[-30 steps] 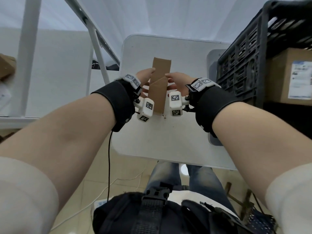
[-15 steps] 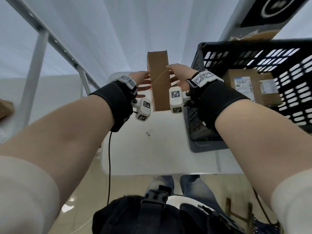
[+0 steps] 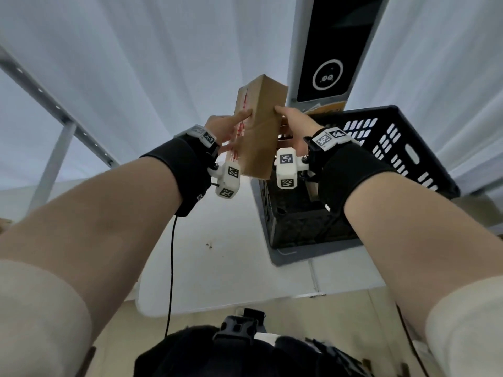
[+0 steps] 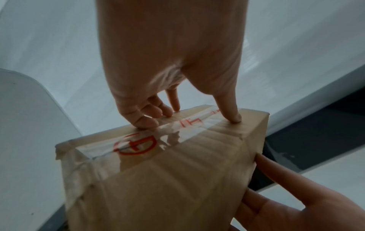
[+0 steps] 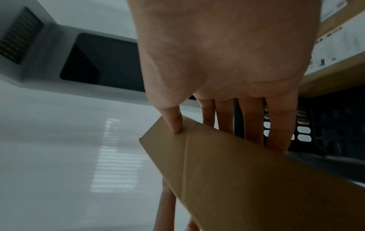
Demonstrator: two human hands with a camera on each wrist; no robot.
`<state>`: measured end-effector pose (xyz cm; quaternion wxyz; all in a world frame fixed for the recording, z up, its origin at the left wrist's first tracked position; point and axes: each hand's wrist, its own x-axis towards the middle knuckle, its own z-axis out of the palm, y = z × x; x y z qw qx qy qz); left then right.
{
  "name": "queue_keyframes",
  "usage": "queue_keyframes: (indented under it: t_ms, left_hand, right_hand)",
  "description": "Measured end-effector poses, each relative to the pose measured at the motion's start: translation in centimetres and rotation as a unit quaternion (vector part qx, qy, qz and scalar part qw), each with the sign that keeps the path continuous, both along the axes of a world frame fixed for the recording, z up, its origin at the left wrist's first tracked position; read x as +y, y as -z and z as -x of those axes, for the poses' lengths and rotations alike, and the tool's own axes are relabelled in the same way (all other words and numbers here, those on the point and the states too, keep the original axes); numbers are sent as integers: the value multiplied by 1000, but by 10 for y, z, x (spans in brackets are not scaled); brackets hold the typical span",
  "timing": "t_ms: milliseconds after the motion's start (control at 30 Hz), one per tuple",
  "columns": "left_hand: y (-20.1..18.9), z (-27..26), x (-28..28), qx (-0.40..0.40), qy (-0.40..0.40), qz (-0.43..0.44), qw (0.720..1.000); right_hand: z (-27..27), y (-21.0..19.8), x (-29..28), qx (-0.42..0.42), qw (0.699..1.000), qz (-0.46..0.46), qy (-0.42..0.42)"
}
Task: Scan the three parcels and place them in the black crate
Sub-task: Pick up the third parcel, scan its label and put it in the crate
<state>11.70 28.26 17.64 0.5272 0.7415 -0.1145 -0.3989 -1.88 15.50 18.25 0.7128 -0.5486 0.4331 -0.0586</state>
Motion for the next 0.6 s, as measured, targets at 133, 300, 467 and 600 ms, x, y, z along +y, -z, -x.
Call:
queue_keyframes:
  t_ms: [133,300,467,600]
  left_hand:
    - [-27,37,-17,-19,9,12,1000]
    - [-50,102,-43,-44,7,37,998]
    - [-81,185,-65,-110,-4,49,993]
    - [-103,238,-73,-131,-35,77,988]
  right_hand:
    - [41,-25,-13,-34,999,15,7]
    - [100,-47,-45,-63,996,60,22]
    - [164,-69,-76,-101,991,88,27]
    - [215,-97,-86,-123,987,101,-9]
